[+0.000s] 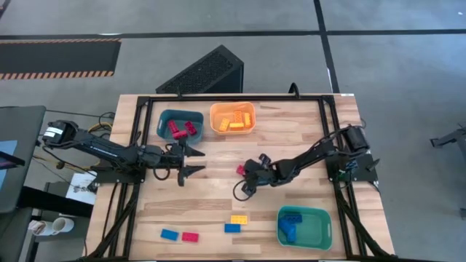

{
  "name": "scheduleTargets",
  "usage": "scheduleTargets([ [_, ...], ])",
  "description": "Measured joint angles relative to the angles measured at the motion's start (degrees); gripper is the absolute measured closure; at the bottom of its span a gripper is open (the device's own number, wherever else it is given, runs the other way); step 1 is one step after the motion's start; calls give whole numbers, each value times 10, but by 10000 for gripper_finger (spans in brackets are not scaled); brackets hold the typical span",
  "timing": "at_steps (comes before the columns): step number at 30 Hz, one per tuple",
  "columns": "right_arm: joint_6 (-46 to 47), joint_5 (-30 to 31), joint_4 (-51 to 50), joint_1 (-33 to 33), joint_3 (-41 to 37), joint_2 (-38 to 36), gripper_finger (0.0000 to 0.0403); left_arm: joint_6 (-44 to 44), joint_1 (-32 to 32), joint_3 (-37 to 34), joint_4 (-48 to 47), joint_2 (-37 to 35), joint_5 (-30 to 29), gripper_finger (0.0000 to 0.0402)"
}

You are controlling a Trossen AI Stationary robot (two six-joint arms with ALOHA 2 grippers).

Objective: Sort & place blocks by color
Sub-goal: Put the red game piece into the blue bin

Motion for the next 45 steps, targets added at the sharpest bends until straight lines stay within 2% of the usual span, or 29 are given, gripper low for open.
scheduleTargets([
  [9,-79,3,183,0,0,-37,271,-10,-7,0,1,0,26,171],
  [15,-153,-1,322,0,0,-40,240,-6,-22,0,13,0,26,171],
  [18,-170,-6,356,0,0,-40,248,-6,-22,0,13,0,26,165],
  [21,-172,-13,374,0,0,-40,264,-7,-22,0,14,0,26,149],
  [25,-178,-15,376,0,0,-40,260,-11,-22,0,39,10,26,121],
  [29,-179,-20,387,0,1,-40,243,-16,-22,1,90,52,29,97],
  [32,-181,-28,393,0,1,-40,246,-17,-22,12,124,94,31,83],
  [37,-181,-31,392,0,1,-40,260,-11,-22,46,135,151,37,75],
  [45,-184,-43,391,4,1,-40,242,7,-22,92,146,223,51,77],
])
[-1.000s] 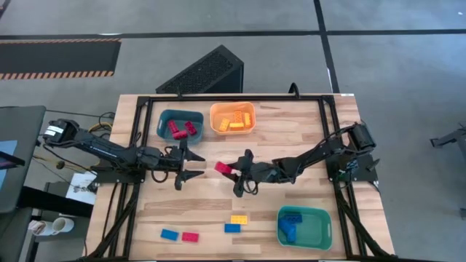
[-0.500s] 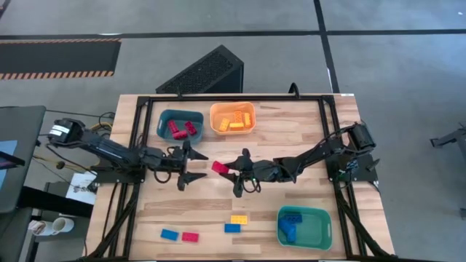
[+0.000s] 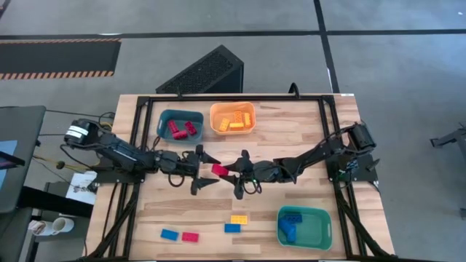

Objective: Sort & place blocks by color
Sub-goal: Put the red game piece into the blue bin

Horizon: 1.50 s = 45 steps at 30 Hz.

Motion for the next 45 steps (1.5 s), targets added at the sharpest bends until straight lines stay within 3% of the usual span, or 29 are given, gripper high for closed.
scheduleTargets([
  [5,0,-1,-9,1,0,0,252,19,0,14,-3,11,0,125],
  [12,5,-18,-14,1,0,0,217,30,1,15,-13,11,4,294],
  [13,8,-29,-12,1,0,0,208,30,2,15,-17,10,6,300],
  [20,31,-45,-45,2,0,-15,142,16,22,16,-74,1,9,300],
  [25,60,-94,-126,11,1,-63,123,0,44,14,-191,-38,-102,300],
  [31,56,-61,-184,39,1,-90,122,1,142,15,-375,-125,-178,295],
  [37,50,-29,-216,63,0,-91,122,-18,240,15,-477,-204,-158,290],
  [42,49,-10,-231,68,0,-91,121,-17,271,15,-466,-256,-107,292],
  [45,49,-10,-230,68,0,-90,121,-17,273,15,-469,-281,-108,290],
])
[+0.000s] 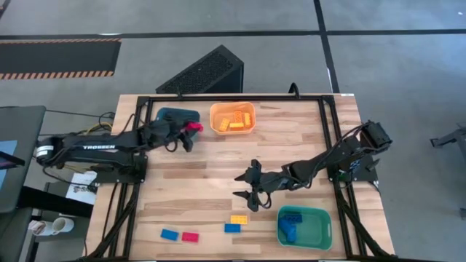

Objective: Sort & place blocks by color
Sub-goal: Put the red game piece into the blue bin, then put the yellow game piece into the yellow bin

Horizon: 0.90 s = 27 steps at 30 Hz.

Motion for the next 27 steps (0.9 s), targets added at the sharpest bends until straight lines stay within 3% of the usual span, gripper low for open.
scheduleTargets([
  [4,0,0,0,0,0,0,121,-11,8,0,-61,-20,-76,291],
  [8,0,0,0,0,0,0,121,-50,31,0,-133,-13,-80,279],
  [18,0,-3,0,1,0,0,121,-65,40,10,-162,-20,-66,152],
  [22,0,-4,-1,14,0,1,121,-60,32,34,-149,-46,11,132],
  [25,0,-5,-7,31,0,13,121,-56,-6,33,-71,-74,100,134],
  [27,-3,-8,-23,45,-1,22,121,-51,-51,19,8,-84,114,141],
])
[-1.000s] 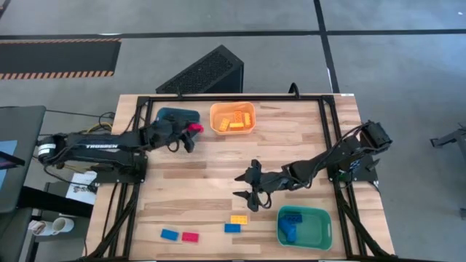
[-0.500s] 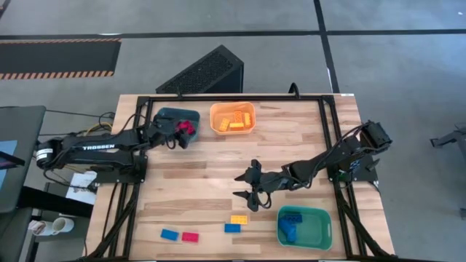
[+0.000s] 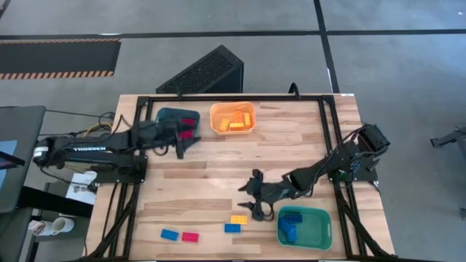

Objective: Sort & place blocks by color
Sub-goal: Put the yellow game piece into the yellow bin

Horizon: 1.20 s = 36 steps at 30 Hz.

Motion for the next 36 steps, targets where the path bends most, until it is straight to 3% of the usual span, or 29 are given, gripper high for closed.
scheduleTargets([
  [6,17,-16,3,40,30,43,121,43,-145,-62,217,5,-36,170],
  [12,13,-23,-155,58,126,100,121,83,-237,-89,332,56,-92,193],
  [18,13,-62,-312,54,218,165,121,83,-274,-89,383,127,-95,200],
  [26,34,-132,-380,51,281,225,121,83,-290,-89,432,217,-137,200],
  [36,64,-132,-385,43,291,247,134,83,-290,-89,462,237,-137,200],
])
